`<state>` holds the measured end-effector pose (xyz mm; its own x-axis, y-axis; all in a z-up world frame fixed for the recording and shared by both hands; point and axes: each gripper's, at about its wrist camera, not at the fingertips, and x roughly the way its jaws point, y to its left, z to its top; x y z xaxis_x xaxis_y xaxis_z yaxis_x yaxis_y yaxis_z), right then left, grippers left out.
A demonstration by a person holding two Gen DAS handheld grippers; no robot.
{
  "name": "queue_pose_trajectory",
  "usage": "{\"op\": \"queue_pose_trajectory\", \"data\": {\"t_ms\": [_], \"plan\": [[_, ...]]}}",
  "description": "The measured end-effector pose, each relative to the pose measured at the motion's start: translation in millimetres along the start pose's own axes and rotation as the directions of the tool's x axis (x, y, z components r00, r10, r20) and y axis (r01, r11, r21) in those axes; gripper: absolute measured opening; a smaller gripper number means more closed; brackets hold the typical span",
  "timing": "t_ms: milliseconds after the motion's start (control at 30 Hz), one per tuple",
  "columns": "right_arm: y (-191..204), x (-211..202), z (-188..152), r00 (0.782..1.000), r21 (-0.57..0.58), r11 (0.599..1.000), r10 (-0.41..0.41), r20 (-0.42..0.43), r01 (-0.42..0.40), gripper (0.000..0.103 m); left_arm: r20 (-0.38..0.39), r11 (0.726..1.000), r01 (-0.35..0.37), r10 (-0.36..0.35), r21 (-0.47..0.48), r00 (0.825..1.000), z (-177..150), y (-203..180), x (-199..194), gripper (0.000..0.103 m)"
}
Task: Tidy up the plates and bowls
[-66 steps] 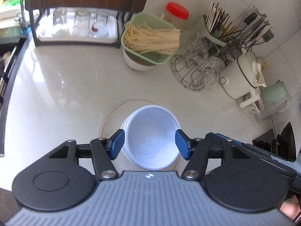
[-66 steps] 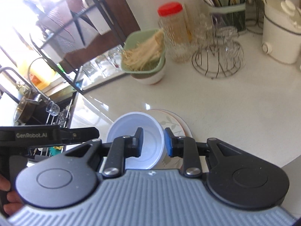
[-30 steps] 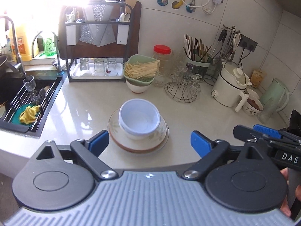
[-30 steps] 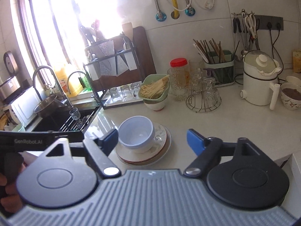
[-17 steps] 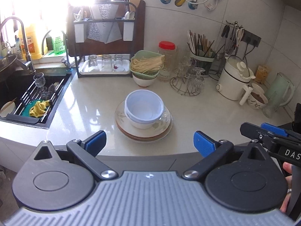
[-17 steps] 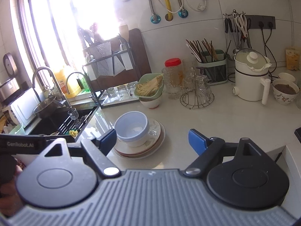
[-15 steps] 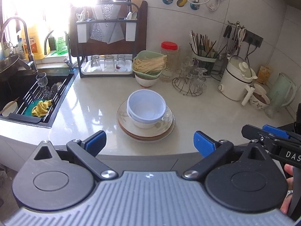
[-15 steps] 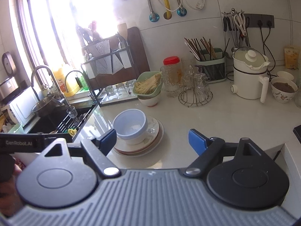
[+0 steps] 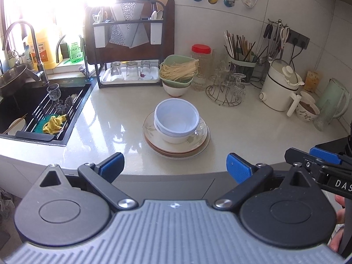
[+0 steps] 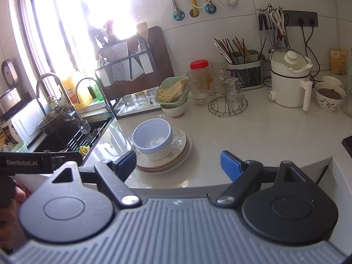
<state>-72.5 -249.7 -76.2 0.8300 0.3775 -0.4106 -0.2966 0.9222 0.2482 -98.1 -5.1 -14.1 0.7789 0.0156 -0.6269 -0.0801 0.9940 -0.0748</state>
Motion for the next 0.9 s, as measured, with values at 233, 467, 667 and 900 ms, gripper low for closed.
{"op": "queue_pose_trajectory", "data": {"t_ms": [233, 467, 667, 900], "plan": [[4.2, 3.4, -5.4, 1.0, -0.007, 1.0, -0.003, -0.027, 0.003, 0.085, -0.024, 1.0, -0.006, 0.006, 0.002, 1.0, -2.5, 4.4, 5.0, 0.101], [8.1, 0.1, -6.9, 1.0, -0.007, 1.0, -0.007, -0.017, 0.007, 0.085, -0.036, 1.0, -0.013, 0.014, 0.012, 0.999, -3.1, 6.9, 5.4, 0.101], [9.7, -0.8, -9.6, 1.0, -0.019, 1.0, -0.011, -0.021, 0.011, 0.085, -0.048, 1.0, -0.011, 0.011, 0.01, 0.999, -9.0, 8.5, 4.8, 0.101], [7.8, -3.4, -11.9, 1.0, -0.007, 1.0, -0.028, -0.015, 0.027, 0.085, -0.06, 0.999, -0.02, 0.022, 0.03, 0.998, -11.6, 10.4, 7.0, 0.101]]}}
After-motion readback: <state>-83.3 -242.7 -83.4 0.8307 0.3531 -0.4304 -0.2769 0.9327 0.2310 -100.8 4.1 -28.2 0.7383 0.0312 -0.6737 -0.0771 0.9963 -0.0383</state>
